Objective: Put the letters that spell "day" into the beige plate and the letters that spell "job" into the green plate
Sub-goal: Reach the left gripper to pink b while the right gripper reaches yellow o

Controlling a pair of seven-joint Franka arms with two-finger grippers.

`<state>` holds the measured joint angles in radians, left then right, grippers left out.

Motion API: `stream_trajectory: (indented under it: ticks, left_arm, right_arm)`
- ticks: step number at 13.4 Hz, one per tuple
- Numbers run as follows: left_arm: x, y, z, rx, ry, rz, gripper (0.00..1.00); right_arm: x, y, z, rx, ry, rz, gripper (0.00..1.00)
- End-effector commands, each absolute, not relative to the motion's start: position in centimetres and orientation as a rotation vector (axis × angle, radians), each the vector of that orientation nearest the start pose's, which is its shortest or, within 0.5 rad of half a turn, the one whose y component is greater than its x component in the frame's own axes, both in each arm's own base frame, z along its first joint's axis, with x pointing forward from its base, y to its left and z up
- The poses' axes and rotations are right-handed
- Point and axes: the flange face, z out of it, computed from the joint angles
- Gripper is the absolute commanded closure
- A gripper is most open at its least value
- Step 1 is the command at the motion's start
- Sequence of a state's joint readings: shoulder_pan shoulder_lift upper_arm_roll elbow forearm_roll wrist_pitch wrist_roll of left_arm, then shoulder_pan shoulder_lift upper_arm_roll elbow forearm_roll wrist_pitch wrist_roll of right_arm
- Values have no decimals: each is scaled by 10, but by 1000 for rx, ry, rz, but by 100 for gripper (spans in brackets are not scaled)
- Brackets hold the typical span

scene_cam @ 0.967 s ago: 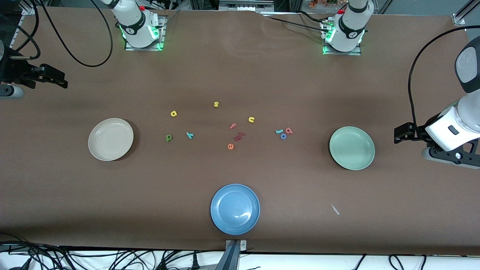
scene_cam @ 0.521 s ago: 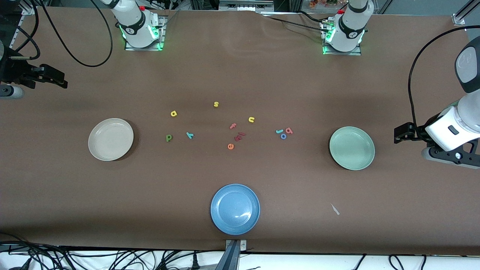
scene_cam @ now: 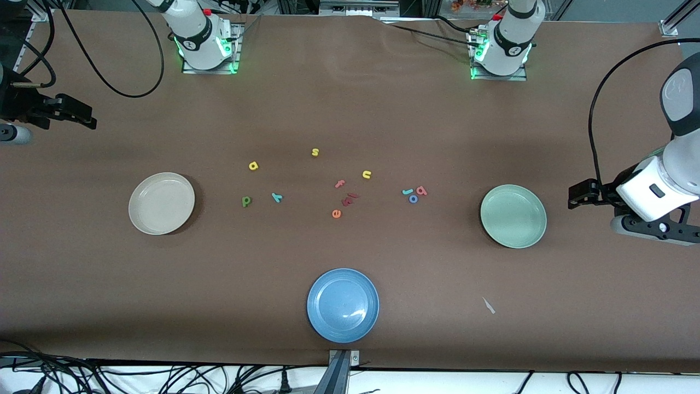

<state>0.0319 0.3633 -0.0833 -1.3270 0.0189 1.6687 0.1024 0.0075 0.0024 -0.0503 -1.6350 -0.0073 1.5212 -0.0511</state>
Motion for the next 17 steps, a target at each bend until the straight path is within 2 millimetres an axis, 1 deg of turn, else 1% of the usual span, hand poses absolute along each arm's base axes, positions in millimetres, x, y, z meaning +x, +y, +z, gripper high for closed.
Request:
stream_trajectory:
  ticks: [1, 2, 4, 5, 6, 7, 8, 9, 10, 11, 12, 13, 14, 16, 17]
  left_arm:
    - [663, -40, 523, -3167, 117, 65, 0]
    - [663, -47, 520, -3167, 49, 74, 0]
    - [658, -71, 509, -3158, 25, 148, 0]
    - [655, -88, 501, -3150, -18, 180, 0]
    - [654, -102, 492, -3136, -140, 204, 0]
    - [655, -107, 476, -3113, -266, 245, 0]
    - [653, -128, 466, -3105, -285, 272, 0]
    - [653, -140, 452, -3109, -334, 315, 0]
    - [654, -144, 444, -3142, -446, 358, 0]
    - [653, -149, 435, -3159, -499, 408, 0]
    - [648, -158, 422, -3141, -518, 438, 0]
    - [641, -177, 406, -3130, -549, 424, 0]
    - [636, -189, 386, -3116, -614, 399, 0]
    - [617, -225, 345, -3088, -695, 354, 0]
    - [609, -235, 328, -3076, -753, 329, 0]
  right_arm:
    - [547, -27, 593, -3133, 2, 178, 0]
    - [548, -27, 592, -3133, 2, 180, 0]
    - [549, -25, 588, -3128, -5, 192, 0]
    - [549, -21, 588, -3128, -17, 192, 0]
    - [550, -19, 588, -3125, -17, 191, 0]
    - [551, -19, 583, -3119, -21, 214, 0]
    - [554, -17, 573, -3111, -30, 247, 0]
    - [555, -4, 570, -3114, -66, 253, 0]
    - [560, 14, 559, -3113, -133, 287, 0]
    - [563, 28, 552, -3112, -183, 307, 0]
    - [561, 47, 551, -3109, -214, 314, 0]
    - [559, 60, 549, -3110, -240, 320, 0]
    - [558, 70, 547, -3112, -255, 322, 0]
    - [556, 81, 529, -3119, -214, 330, 0]
    - [555, 87, 520, -3118, -230, 338, 0]
